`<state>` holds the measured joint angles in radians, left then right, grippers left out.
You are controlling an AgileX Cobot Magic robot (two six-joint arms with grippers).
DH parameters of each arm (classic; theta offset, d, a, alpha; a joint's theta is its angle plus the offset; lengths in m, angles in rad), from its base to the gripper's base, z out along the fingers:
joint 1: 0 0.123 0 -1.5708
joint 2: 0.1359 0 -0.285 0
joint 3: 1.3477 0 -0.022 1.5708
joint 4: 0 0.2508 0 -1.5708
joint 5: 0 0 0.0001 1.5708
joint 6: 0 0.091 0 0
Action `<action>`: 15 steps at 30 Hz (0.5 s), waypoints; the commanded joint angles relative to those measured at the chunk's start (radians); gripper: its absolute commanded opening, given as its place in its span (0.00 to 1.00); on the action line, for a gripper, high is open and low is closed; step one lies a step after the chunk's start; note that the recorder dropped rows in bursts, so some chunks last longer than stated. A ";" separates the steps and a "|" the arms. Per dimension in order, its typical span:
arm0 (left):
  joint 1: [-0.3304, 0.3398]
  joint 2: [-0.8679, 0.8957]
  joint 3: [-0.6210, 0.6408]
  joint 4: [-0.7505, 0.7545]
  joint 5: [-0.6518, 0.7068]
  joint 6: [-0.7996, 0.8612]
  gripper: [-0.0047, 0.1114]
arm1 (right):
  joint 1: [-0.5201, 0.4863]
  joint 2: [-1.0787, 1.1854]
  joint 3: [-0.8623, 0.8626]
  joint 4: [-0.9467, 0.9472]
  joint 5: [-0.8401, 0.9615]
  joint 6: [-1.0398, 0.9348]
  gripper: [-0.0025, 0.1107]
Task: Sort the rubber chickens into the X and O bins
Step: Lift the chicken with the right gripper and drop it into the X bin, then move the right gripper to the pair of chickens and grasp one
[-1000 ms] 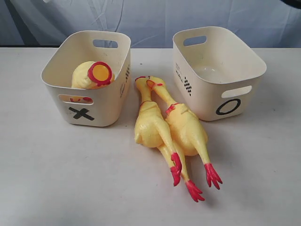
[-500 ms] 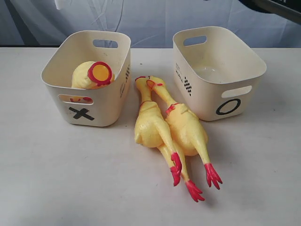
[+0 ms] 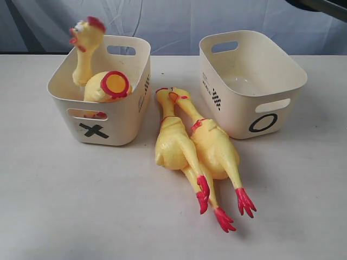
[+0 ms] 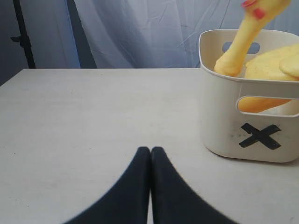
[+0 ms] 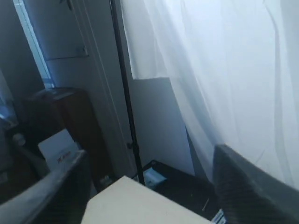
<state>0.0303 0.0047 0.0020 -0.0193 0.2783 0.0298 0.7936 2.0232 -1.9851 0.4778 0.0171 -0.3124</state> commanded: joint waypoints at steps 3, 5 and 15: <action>-0.005 -0.005 -0.002 0.006 -0.009 -0.003 0.04 | -0.015 -0.006 -0.004 -0.114 0.271 0.000 0.45; -0.005 -0.005 -0.002 0.006 -0.009 -0.003 0.04 | -0.015 -0.006 -0.004 -0.206 0.374 0.000 0.36; -0.005 -0.005 -0.002 0.006 -0.009 -0.003 0.04 | -0.015 -0.006 -0.004 -0.743 1.129 0.000 0.02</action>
<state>0.0303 0.0047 0.0020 -0.0193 0.2783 0.0298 0.7869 2.0232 -1.9851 -0.1441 0.9667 -0.3124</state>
